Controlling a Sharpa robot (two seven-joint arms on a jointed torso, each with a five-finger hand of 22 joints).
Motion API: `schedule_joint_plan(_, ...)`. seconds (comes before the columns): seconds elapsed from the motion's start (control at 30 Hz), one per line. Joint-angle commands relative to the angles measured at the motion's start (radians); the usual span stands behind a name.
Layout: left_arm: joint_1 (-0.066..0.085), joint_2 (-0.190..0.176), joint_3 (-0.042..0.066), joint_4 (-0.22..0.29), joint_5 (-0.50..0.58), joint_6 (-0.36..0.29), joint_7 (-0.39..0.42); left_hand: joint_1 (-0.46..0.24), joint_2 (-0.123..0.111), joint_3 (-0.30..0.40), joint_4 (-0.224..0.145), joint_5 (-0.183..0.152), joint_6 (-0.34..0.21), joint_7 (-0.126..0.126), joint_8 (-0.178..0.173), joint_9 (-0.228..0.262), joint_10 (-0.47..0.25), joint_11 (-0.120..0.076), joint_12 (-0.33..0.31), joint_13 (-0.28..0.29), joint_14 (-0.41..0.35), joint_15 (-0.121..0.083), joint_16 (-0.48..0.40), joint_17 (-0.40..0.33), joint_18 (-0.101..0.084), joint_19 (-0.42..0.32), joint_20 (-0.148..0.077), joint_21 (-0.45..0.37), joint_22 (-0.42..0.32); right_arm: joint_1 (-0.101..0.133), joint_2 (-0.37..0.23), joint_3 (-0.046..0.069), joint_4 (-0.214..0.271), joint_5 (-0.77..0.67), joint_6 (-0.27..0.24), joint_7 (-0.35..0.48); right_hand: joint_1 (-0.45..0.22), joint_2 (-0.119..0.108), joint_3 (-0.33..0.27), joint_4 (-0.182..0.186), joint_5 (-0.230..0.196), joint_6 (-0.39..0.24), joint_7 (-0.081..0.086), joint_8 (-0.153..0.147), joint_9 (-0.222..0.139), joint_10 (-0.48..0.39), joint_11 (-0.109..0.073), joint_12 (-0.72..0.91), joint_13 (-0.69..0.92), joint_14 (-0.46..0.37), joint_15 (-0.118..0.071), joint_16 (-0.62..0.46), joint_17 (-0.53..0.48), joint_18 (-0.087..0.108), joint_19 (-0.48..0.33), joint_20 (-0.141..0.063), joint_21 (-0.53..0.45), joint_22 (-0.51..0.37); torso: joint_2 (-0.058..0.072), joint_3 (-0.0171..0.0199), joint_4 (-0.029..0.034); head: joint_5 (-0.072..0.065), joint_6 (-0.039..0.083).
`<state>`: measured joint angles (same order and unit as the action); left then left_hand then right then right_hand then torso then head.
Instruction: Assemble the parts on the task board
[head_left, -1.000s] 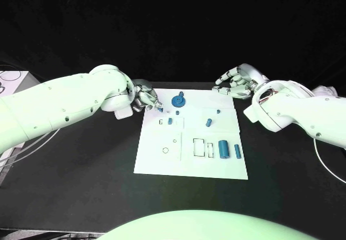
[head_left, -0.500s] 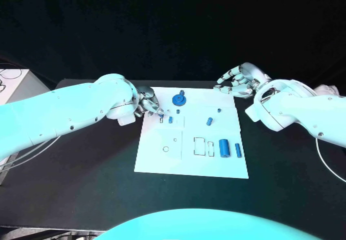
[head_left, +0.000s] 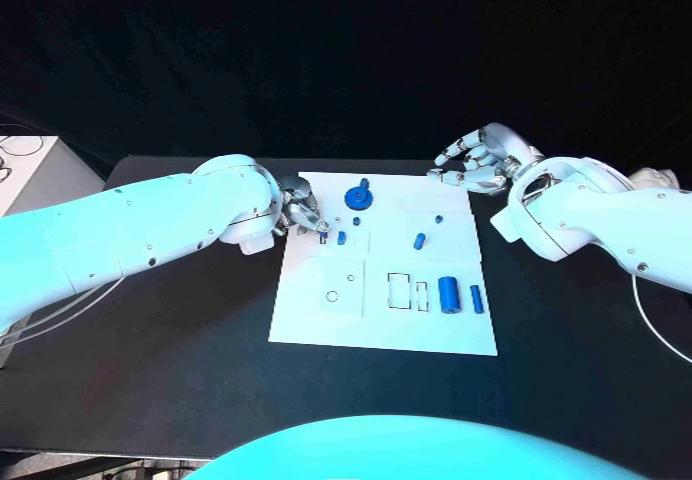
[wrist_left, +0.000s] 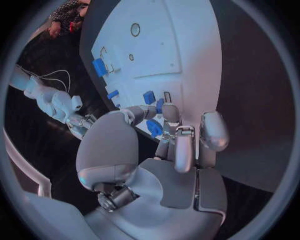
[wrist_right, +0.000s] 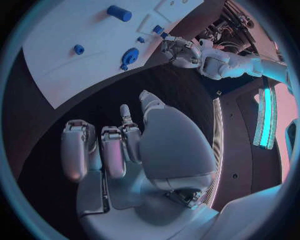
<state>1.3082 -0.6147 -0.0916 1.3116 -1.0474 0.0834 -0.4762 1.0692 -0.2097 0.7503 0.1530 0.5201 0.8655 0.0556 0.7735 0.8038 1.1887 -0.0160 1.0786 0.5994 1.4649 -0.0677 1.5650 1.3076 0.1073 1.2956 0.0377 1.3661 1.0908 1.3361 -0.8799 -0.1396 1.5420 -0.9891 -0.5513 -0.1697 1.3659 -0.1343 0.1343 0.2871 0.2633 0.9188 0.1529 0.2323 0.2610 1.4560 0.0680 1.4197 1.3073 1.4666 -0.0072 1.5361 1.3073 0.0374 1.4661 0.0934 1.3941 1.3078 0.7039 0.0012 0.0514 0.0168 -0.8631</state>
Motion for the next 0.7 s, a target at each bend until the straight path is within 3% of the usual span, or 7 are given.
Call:
schedule_joint_plan(0.03,-0.002,0.004,0.0,-0.001,-0.035,-0.008,-0.001,0.004,0.011,0.198,-0.203,0.005,0.007,0.002,0.006,0.002,0.006,-0.002,0.004,0.001,0.105,-0.005,0.005,0.261,-0.006,0.006,0.003,0.006,0.001,0.0,0.0,0.0,0.001,-0.006,0.01,0.004,-0.006,0.001,0.006,0.002,-0.001,-0.005,-0.002,0.004,0.001,-0.003,-0.001,0.0,0.144,0.088,-0.002,-0.003,0.204,0.008,0.034,-0.001,-0.003,0.121,0.0,0.0007,0.0003,0.0,-0.002)
schedule_joint_plan(0.7,-0.012,0.005,-0.006,-0.003,-0.066,0.009,0.004,0.003,0.01,0.199,-0.205,0.005,0.008,0.001,0.006,0.001,0.007,-0.003,0.003,0.0,0.106,-0.006,0.006,0.263,-0.007,0.007,0.002,0.007,0.002,0.0,-0.002,0.0,0.001,-0.006,0.01,0.004,-0.006,0.001,0.006,0.002,-0.001,-0.005,-0.002,0.004,0.001,-0.003,-0.001,0.0,0.144,0.088,-0.002,-0.003,0.204,0.008,0.034,-0.001,-0.003,0.121,-0.001,0.0012,0.0002,-0.001,-0.006)
